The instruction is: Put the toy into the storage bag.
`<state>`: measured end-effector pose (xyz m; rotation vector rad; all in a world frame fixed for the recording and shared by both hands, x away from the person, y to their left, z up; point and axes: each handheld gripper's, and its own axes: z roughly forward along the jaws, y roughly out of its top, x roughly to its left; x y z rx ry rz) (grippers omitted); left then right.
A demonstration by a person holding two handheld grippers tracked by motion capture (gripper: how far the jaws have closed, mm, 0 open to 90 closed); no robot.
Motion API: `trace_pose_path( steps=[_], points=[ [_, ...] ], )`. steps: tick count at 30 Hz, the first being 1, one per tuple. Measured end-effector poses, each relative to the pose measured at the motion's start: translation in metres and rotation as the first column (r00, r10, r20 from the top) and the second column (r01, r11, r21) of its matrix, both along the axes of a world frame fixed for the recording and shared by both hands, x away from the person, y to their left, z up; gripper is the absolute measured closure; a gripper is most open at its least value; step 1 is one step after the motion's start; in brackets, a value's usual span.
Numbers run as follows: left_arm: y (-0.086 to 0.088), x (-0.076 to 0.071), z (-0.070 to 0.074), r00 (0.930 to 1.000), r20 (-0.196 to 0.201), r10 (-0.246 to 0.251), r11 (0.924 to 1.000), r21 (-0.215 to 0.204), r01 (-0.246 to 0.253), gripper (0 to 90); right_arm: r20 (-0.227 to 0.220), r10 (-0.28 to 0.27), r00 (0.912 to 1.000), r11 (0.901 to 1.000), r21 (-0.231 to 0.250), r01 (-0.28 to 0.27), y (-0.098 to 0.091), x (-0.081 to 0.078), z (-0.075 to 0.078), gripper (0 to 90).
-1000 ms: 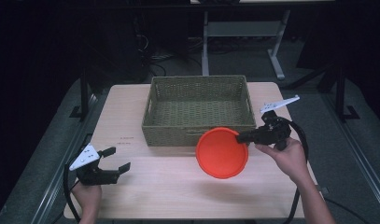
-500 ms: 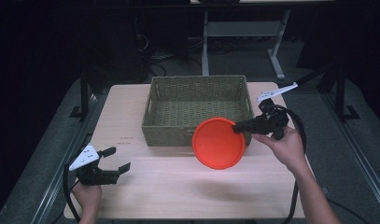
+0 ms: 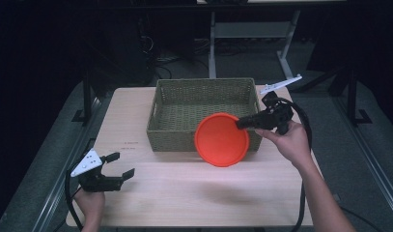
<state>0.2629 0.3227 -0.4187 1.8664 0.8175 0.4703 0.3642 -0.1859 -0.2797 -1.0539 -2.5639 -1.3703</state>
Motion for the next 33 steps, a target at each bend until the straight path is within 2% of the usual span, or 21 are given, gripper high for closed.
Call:
trace_pose_path(
  steps=[17,33],
  points=[
    [-0.001,-0.001,0.000,1.0000,0.002,-0.006,1.0000,-0.008,0.006,12.7,0.020,-0.020,0.9996,0.9998,0.007,0.020,0.010,0.017,0.022,81.9],
    [-0.001,-0.001,0.000,1.0000,0.005,-0.006,0.9999,-0.015,0.006,12.7,0.013,-0.054,0.9985,0.9985,0.014,0.053,0.018,0.039,0.035,82.0]
  ],
)
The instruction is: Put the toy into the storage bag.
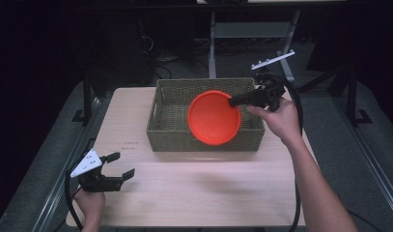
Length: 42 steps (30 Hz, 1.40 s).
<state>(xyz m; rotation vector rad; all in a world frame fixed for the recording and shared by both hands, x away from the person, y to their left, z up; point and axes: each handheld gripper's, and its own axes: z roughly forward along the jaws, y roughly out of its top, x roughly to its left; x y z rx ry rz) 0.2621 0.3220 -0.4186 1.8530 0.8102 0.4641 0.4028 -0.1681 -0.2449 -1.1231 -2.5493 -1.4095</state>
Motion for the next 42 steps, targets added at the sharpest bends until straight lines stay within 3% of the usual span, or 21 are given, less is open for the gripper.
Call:
trace_pose_path(
  steps=[26,37,42],
  points=[
    [0.001,0.001,0.001,1.0000,-0.001,0.003,1.0000,-0.008,-0.003,12.6,-0.046,-0.089,0.9949,0.9960,0.007,0.090,0.014,0.052,-0.008,81.9],
    [0.001,0.001,0.000,1.0000,0.004,-0.001,1.0000,-0.003,0.001,12.7,-0.072,-0.139,0.9877,0.9899,0.015,0.141,0.009,0.067,-0.018,81.9],
    [0.002,0.001,-0.001,0.9999,0.002,-0.013,0.9997,-0.021,0.013,12.6,-0.072,-0.188,0.9796,0.9814,0.027,0.190,0.005,0.071,-0.024,81.9]
  ],
)
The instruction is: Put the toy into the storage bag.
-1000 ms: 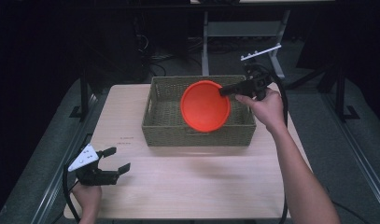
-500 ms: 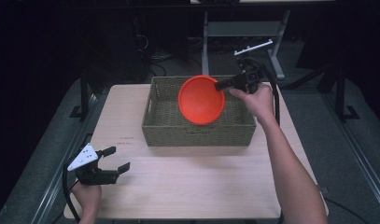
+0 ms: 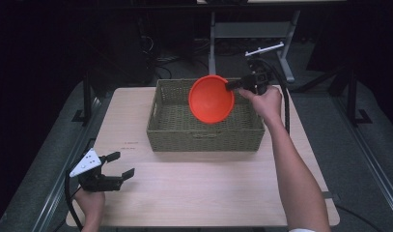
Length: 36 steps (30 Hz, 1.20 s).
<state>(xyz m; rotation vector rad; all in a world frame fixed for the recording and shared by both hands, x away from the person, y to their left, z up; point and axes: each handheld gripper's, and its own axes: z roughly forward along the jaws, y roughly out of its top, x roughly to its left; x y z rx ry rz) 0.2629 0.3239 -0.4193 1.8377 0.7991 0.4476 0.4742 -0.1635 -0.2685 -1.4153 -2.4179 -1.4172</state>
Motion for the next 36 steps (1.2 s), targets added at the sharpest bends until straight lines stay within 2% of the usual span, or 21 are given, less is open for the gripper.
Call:
trace_pose_path(
  steps=[4,10,15,20,25,28,32,36],
  points=[
    [0.000,0.000,0.000,1.0000,0.002,0.005,1.0000,0.004,-0.005,12.6,-0.002,-0.025,0.9997,0.9996,0.013,0.025,-0.002,0.003,-0.006,81.9],
    [0.000,0.000,0.001,1.0000,0.001,0.001,1.0000,-0.001,-0.001,12.6,-0.019,-0.088,0.9960,0.9961,0.009,0.088,-0.006,0.007,-0.017,81.9],
    [-0.001,-0.001,0.000,1.0000,0.002,-0.001,1.0000,0.005,0.001,12.7,-0.032,-0.119,0.9923,0.9928,-0.006,0.119,-0.007,0.011,-0.022,81.9],
    [-0.002,0.000,0.000,1.0000,0.004,0.002,0.9999,0.011,-0.002,12.6,-0.046,-0.127,0.9908,0.9919,-0.009,0.126,-0.006,0.013,-0.029,81.9],
    [-0.002,0.000,0.000,1.0000,0.002,0.002,0.9999,0.015,-0.002,12.6,-0.061,-0.130,0.9897,0.9910,-0.040,0.128,-0.008,0.017,-0.039,81.8],
    [-0.002,0.000,0.000,1.0000,0.005,0.004,0.9999,0.014,-0.004,12.7,-0.083,-0.137,0.9871,0.9903,-0.037,0.134,-0.009,0.018,-0.046,81.8],
    [-0.003,0.000,0.000,1.0000,0.002,0.007,0.9998,0.016,-0.007,12.6,-0.083,-0.124,0.9888,0.9904,-0.071,0.119,-0.006,0.020,-0.051,81.8],
    [-0.002,0.000,0.000,0.9999,0.006,0.015,0.9998,0.013,-0.015,12.7,-0.086,-0.121,0.9888,0.9898,-0.086,0.114,-0.002,0.022,-0.055,81.8]
  ],
)
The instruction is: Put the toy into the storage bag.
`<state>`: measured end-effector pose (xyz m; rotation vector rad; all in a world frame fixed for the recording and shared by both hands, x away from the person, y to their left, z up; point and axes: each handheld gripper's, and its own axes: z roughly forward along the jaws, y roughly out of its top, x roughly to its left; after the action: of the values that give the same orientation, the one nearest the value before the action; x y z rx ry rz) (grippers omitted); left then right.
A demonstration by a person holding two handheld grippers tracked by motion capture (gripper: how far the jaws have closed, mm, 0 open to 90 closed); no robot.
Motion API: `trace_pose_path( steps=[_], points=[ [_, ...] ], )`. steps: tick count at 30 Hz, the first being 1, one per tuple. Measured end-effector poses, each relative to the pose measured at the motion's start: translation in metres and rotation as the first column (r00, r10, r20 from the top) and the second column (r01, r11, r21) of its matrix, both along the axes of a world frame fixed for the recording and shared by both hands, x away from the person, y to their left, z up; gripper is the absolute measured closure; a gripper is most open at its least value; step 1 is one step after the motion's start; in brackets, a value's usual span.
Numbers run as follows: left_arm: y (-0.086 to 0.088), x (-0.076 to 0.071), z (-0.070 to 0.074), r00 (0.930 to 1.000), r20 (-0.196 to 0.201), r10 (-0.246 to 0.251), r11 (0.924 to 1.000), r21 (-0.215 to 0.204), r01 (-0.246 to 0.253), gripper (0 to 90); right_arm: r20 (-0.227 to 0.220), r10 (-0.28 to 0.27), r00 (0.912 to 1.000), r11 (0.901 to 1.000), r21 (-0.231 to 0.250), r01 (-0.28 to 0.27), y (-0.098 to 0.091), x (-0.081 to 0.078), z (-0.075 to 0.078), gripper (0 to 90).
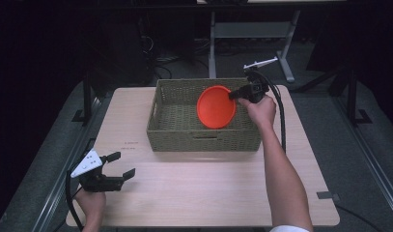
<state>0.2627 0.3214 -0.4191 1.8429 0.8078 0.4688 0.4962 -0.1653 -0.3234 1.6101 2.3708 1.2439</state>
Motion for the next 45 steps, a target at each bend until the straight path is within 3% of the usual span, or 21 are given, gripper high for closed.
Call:
trace_pose_path(
  steps=[12,23,27,37,42,45],
  points=[
    [0.002,0.001,-0.001,0.9997,-0.013,0.020,0.9995,-0.024,-0.021,12.6,-0.056,0.019,0.9983,0.9985,-0.050,-0.021,0.014,0.006,-0.019,81.7],
    [0.002,0.001,0.000,0.9998,-0.010,0.020,0.9997,-0.011,-0.020,12.7,-0.100,0.028,0.9946,0.9971,-0.068,-0.035,0.019,0.012,-0.035,81.7],
    [0.002,0.001,0.000,0.9998,-0.009,0.019,0.9998,-0.010,-0.020,12.6,-0.142,0.031,0.9894,0.9948,-0.092,-0.044,0.021,0.013,-0.042,81.6],
    [0.002,0.001,0.000,0.9998,-0.008,0.019,0.9997,-0.012,-0.019,12.6,-0.166,0.019,0.9859,0.9930,-0.112,-0.038,0.019,0.015,-0.045,81.0],
    [0.001,0.001,-0.001,0.9997,-0.016,0.021,0.9998,-0.004,-0.021,12.7,-0.186,0.017,0.9823,0.9958,-0.085,-0.034,0.015,0.016,-0.046,75.5],
    [0.001,0.001,-0.001,0.9997,-0.016,0.020,0.9998,-0.005,-0.020,12.6,-0.213,0.000,0.9771,0.9927,-0.118,-0.026,0.014,0.016,-0.047,68.2]
  ],
)
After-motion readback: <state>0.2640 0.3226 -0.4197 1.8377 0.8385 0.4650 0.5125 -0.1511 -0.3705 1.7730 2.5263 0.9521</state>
